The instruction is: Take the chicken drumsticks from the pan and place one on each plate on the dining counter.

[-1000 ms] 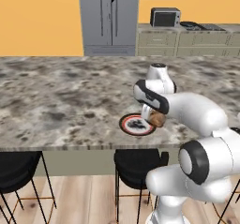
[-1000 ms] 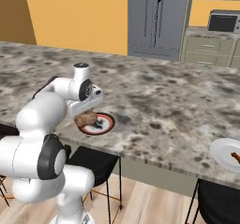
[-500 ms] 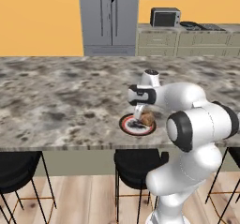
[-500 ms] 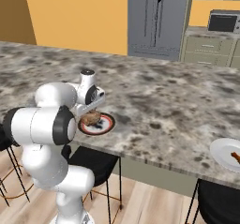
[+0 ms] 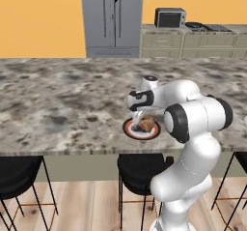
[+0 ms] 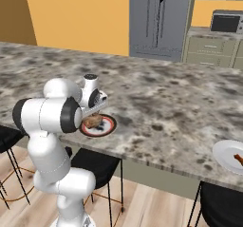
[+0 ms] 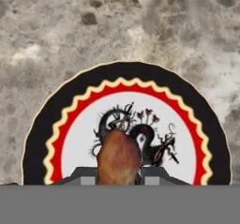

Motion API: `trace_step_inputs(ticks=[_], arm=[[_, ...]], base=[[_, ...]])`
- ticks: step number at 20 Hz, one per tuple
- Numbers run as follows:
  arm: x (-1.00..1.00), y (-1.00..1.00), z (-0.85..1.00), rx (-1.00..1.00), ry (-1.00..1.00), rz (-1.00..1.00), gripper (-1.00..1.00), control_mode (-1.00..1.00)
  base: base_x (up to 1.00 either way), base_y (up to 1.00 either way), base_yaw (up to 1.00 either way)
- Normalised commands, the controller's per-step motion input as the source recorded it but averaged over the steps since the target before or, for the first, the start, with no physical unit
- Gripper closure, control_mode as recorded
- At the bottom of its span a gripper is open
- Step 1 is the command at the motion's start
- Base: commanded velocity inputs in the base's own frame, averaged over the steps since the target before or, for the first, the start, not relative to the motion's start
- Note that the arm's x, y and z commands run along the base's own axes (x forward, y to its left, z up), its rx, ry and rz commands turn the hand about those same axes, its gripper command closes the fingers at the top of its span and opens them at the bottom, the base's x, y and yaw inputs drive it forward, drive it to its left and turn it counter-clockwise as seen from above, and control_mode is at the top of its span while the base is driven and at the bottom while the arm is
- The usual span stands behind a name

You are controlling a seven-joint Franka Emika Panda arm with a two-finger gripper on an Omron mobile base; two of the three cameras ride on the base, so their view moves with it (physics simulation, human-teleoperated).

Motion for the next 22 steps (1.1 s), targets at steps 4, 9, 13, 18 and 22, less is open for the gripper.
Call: trace_step_inputs(ticks=[4, 9, 13, 18, 22], arm=[[0.08, 0.0, -0.3, 0.0, 0.0, -0.07, 1.0, -1.0], [0.11, 0.0, -0.32, 0.0, 0.0, -0.05, 1.0, -1.0], [0.29, 0.0, -0.25, 0.01, 0.0, -0.04, 1.0, -1.0], [0.34, 0.0, -0.2, 0.0, -0.02, -0.02, 1.0, -1.0], [0.34, -0.04, -0.19, 0.0, -0.01, 0.0, 1.0, -1.0]], base=[[0.0, 0.0, 0.0], [0.0, 0.0, 0.0], [0.0, 0.0, 0.0], [0.0, 0.0, 0.0], [0.0, 0.0, 0.0]])
